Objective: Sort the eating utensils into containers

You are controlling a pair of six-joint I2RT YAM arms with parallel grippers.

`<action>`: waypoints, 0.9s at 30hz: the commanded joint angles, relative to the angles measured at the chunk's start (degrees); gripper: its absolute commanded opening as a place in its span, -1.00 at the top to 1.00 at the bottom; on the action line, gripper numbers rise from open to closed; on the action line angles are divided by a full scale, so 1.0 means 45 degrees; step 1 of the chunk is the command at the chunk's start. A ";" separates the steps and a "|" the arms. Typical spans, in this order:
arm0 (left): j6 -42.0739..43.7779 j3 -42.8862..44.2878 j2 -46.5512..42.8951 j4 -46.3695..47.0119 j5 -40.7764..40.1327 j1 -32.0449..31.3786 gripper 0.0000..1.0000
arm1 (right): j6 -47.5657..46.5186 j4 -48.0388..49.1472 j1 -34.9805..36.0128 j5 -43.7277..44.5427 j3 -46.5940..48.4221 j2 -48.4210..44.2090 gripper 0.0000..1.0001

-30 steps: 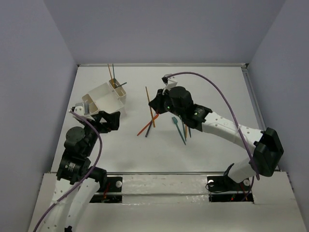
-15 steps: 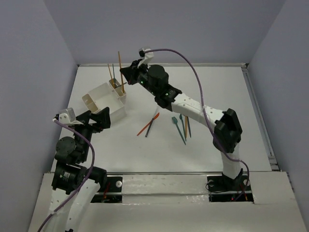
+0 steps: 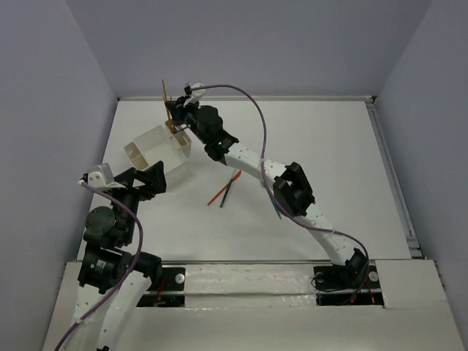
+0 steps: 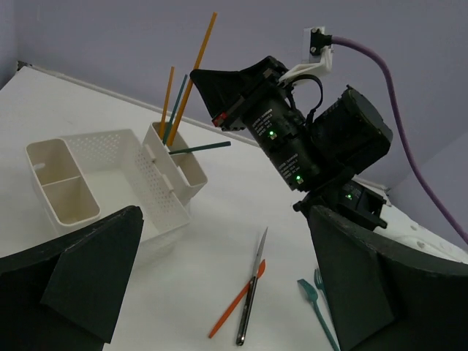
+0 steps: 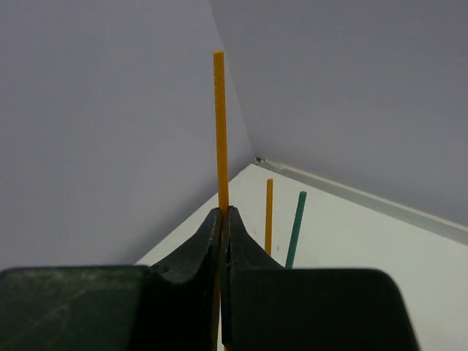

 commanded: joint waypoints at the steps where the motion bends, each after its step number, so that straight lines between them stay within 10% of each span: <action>1: 0.0094 0.0059 0.0202 0.0602 -0.0115 -0.0072 -0.98 | -0.0517 0.1016 -0.0218 0.0060 0.0749 0.0083 1.00; 27: 0.0153 0.0039 0.0320 0.0699 0.0061 -0.0072 -0.98 | -0.0516 0.1856 -0.0472 -0.0936 0.0847 0.1725 0.89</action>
